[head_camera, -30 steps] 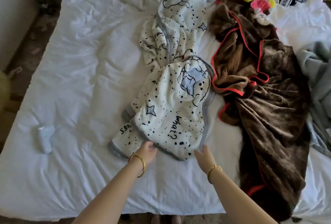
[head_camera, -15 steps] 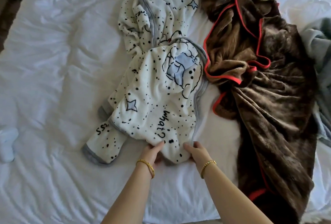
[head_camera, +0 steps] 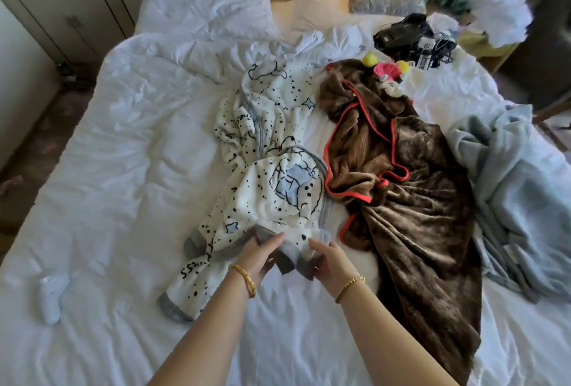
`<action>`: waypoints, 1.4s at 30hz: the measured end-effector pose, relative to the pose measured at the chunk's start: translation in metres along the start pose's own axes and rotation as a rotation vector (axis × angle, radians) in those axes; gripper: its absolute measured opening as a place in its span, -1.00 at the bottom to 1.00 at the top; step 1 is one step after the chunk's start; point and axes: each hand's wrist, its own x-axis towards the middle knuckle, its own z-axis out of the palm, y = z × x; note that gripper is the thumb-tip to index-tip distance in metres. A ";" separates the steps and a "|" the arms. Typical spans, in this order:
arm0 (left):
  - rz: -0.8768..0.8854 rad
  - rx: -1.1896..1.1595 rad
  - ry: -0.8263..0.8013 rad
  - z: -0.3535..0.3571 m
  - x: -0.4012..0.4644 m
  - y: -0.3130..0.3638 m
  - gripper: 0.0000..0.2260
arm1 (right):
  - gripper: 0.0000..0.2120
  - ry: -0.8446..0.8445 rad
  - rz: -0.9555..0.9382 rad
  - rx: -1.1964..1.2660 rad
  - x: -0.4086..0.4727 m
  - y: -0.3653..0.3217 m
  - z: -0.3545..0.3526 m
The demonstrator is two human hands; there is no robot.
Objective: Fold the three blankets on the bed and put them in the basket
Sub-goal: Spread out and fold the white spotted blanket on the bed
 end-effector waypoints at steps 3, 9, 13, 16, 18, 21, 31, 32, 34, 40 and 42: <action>0.103 0.018 0.068 0.012 -0.034 0.040 -0.93 | -0.86 -0.121 -0.076 -0.016 -0.035 -0.035 0.026; 0.142 -0.162 0.183 0.022 -0.073 0.086 -0.97 | -0.41 -0.084 -0.250 -0.198 -0.087 -0.068 0.068; 0.140 -0.292 0.201 0.008 -0.085 0.098 -0.98 | -0.53 -0.074 -0.463 -0.701 -0.107 -0.064 0.083; 0.151 -0.376 0.170 -0.009 -0.091 0.108 -0.86 | -0.35 -0.030 -0.672 -1.348 -0.103 -0.051 0.086; 0.144 -0.394 0.092 -0.019 -0.096 0.116 -0.78 | -0.42 0.114 -0.765 -1.547 -0.101 -0.045 0.092; 0.168 -0.336 0.009 -0.031 -0.099 0.129 -0.77 | -0.73 0.213 -0.947 -1.467 -0.105 -0.048 0.113; 0.218 -0.232 -0.111 -0.054 -0.108 0.158 -0.87 | -0.81 0.046 -1.034 -1.449 -0.104 -0.041 0.152; 0.223 -0.191 -0.100 -0.057 -0.108 0.158 -0.88 | -0.86 0.061 -0.980 -1.416 -0.107 -0.044 0.156; 0.240 -0.106 -0.097 -0.063 -0.108 0.159 -0.91 | -0.92 0.123 -0.910 -1.309 -0.111 -0.052 0.164; 0.257 0.093 -0.188 -0.048 -0.110 0.169 -0.95 | -0.84 0.247 -0.859 -0.955 -0.115 -0.087 0.180; 0.273 0.045 -0.170 -0.037 -0.110 0.172 -0.98 | -0.82 0.190 -0.878 -1.076 -0.115 -0.092 0.182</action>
